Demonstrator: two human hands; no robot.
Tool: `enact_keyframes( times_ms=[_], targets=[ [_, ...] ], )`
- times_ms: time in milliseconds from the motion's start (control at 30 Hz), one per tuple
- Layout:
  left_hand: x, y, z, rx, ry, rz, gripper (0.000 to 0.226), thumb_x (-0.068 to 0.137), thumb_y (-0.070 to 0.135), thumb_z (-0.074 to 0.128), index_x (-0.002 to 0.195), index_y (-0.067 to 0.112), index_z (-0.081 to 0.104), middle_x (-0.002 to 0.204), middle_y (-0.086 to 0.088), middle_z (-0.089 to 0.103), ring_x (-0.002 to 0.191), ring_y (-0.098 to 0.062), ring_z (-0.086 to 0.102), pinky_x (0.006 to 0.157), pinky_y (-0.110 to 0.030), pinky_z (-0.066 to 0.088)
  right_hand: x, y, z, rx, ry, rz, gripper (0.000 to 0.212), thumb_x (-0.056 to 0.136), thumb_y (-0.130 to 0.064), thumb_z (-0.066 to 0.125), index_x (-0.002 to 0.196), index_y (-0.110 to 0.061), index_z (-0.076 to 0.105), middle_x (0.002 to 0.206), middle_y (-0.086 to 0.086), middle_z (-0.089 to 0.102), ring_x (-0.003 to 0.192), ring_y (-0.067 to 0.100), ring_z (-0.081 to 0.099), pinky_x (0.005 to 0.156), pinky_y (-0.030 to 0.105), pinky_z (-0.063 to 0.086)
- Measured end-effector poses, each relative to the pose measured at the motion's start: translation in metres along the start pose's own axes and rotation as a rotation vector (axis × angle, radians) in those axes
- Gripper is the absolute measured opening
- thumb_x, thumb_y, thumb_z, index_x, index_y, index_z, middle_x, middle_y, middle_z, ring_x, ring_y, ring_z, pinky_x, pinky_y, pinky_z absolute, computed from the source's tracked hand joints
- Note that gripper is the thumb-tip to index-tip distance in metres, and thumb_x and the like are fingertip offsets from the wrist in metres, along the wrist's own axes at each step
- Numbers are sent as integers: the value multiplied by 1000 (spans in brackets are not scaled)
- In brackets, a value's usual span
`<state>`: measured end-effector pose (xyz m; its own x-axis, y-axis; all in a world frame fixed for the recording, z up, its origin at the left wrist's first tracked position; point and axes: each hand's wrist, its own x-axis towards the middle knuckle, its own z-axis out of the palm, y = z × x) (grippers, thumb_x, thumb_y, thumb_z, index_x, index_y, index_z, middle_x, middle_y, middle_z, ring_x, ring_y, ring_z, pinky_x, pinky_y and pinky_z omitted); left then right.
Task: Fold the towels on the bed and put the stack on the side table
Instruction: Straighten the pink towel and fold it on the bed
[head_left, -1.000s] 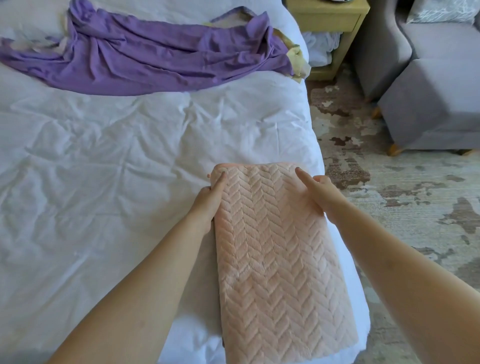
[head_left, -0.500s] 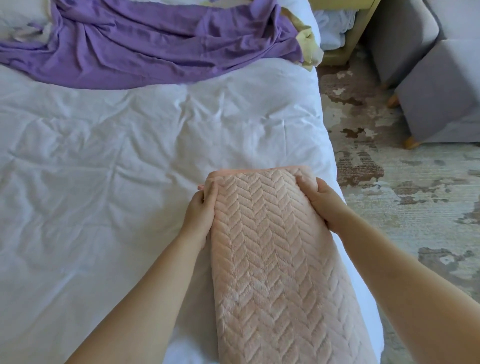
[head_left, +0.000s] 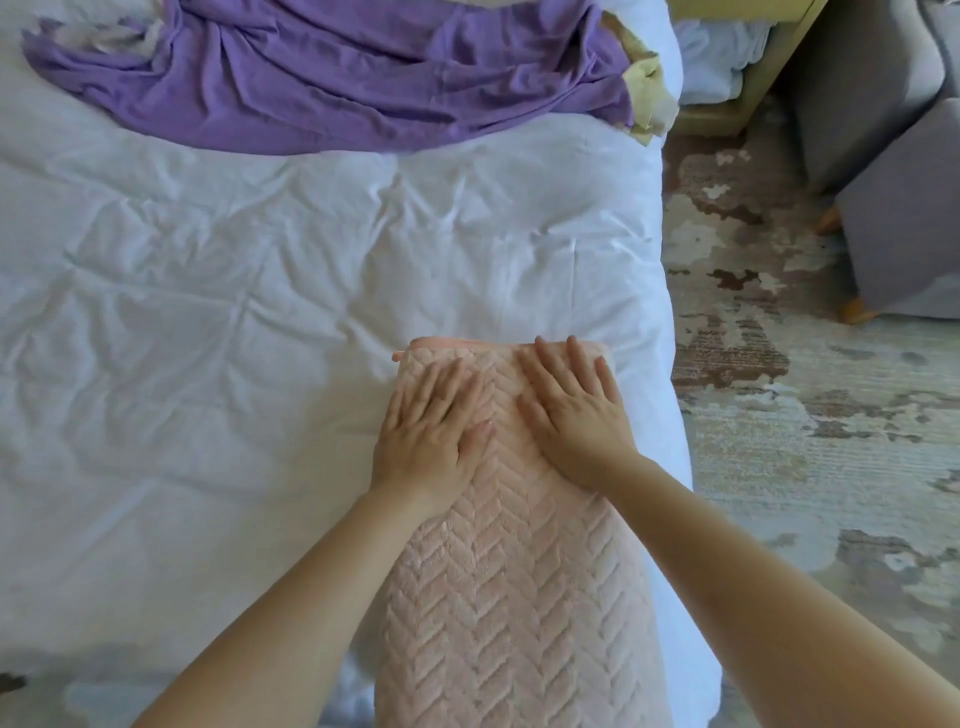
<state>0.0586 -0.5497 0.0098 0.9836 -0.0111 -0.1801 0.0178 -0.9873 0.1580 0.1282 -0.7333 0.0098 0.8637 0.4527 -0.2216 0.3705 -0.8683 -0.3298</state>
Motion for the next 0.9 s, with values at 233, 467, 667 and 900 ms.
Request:
enact_keyframes(
  times_ms=[233, 467, 667, 900],
  targets=[
    [-24, 18, -15, -121, 138, -45, 62, 95, 57, 12, 152, 32, 12, 158, 11, -5, 146, -9, -13, 114, -27, -17, -27, -4, -15, 19, 128, -35, 69, 92, -60, 7, 153, -27, 6, 157, -14, -8, 144, 8, -19, 114, 30, -20],
    [-55, 30, -1, -30, 82, -83, 62, 95, 54, 19, 153, 30, 14, 160, 6, 1, 148, -17, -5, 118, -35, -8, -49, -3, -1, 43, 38, -60, 66, 94, -57, 16, 153, -28, 4, 159, -12, -7, 144, 8, -19, 117, 33, -13],
    [-86, 26, 5, -122, 62, -124, 67, 92, 63, 10, 152, 35, 2, 160, 12, -12, 147, -11, -13, 118, -38, -5, -90, -2, 8, 85, 63, -71, 66, 93, -62, 14, 152, -34, 2, 156, -19, -13, 144, 8, -20, 119, 37, -9],
    [-97, 17, 12, -501, 213, -214, 74, 91, 54, 47, 152, 25, 17, 161, -8, 9, 148, -23, 9, 119, -44, 14, -103, 6, 21, 513, 222, 118, 69, 91, -55, 47, 150, -33, 20, 160, -9, 12, 147, 13, 6, 119, 33, 8]
  ],
)
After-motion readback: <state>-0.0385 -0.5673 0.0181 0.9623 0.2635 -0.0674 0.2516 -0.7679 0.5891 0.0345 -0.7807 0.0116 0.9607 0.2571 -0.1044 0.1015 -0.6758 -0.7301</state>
